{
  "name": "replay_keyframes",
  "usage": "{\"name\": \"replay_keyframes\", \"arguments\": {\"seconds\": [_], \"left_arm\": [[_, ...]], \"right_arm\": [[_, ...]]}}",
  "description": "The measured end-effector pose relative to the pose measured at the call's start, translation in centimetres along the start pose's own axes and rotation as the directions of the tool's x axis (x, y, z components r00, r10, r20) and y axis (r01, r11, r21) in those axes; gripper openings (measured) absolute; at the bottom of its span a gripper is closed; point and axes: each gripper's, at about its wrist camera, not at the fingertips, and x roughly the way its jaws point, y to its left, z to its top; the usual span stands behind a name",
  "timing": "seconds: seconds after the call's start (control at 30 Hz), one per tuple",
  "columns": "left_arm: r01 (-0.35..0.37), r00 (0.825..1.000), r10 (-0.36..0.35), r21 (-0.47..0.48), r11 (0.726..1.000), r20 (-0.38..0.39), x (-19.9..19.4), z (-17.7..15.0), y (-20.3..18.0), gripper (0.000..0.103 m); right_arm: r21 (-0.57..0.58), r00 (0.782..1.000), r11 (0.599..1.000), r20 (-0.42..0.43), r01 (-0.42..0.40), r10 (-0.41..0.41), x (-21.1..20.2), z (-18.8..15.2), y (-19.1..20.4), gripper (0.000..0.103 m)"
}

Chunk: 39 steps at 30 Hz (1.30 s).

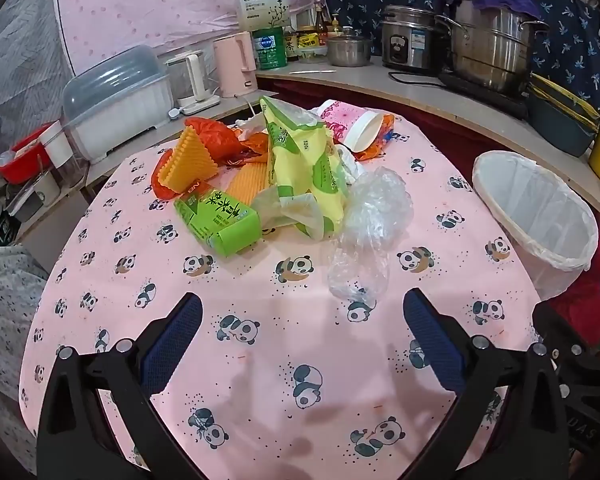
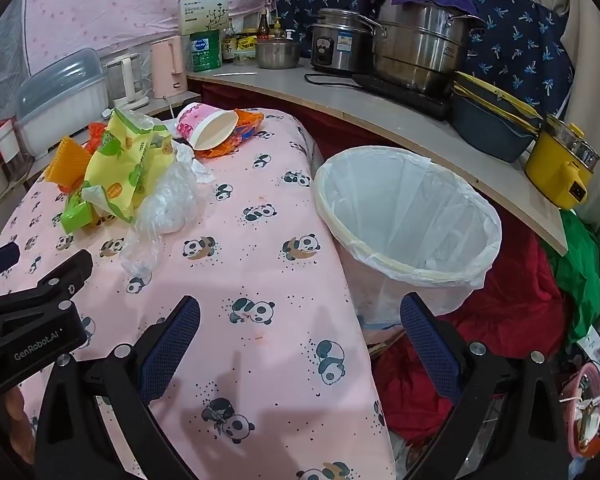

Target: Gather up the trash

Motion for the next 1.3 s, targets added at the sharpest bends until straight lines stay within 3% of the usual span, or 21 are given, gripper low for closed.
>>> {"name": "replay_keyframes", "arguments": {"seconds": [1.3], "left_arm": [[-0.004,1.0,0.004,0.004,1.0,0.017,-0.19,0.12,-0.06,0.096]], "right_arm": [[0.006,1.0,1.0,0.012,-0.001,0.001,-0.28,0.34,-0.26,0.096]]}}
